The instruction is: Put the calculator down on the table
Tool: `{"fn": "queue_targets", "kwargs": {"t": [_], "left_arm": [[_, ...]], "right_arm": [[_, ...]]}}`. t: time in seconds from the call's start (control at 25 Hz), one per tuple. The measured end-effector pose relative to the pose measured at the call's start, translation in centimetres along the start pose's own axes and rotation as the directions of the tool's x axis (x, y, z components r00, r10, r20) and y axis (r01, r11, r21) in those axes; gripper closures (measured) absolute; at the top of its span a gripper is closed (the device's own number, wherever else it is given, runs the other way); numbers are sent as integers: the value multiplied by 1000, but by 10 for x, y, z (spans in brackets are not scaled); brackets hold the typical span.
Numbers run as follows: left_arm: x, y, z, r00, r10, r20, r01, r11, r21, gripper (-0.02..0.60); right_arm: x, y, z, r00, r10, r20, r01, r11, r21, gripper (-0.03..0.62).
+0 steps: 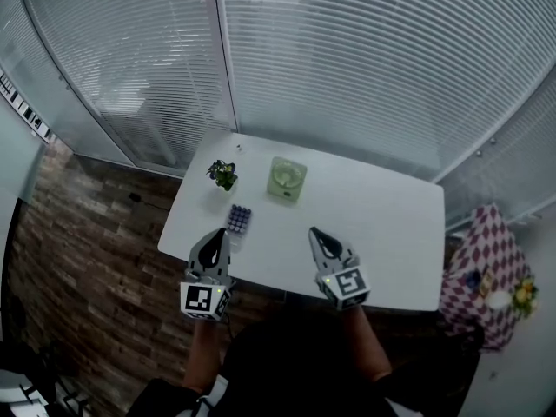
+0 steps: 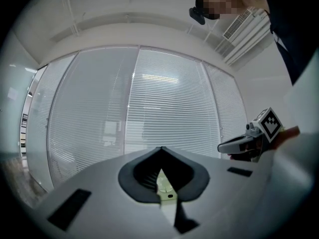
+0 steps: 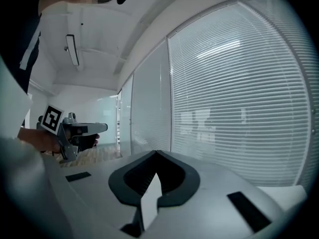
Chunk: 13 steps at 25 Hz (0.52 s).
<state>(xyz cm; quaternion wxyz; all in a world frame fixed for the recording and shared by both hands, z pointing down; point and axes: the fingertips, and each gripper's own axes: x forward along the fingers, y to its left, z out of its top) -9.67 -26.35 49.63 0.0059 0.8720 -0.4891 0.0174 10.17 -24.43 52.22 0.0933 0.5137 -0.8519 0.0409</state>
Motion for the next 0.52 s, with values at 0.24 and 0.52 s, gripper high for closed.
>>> {"fn": "queue_targets", "kwargs": {"t": [0.24, 0.52], "left_arm": [[1, 2, 0, 1000, 3, 1, -3, 1000, -3, 575], [-1, 2, -1, 1000, -5, 10, 6, 999, -37, 575]], "right_arm": [[3, -1, 5, 1000, -4, 1, 4, 1000, -19, 589], [2, 7, -3, 999, 43, -14, -44, 999, -21, 589]]}}
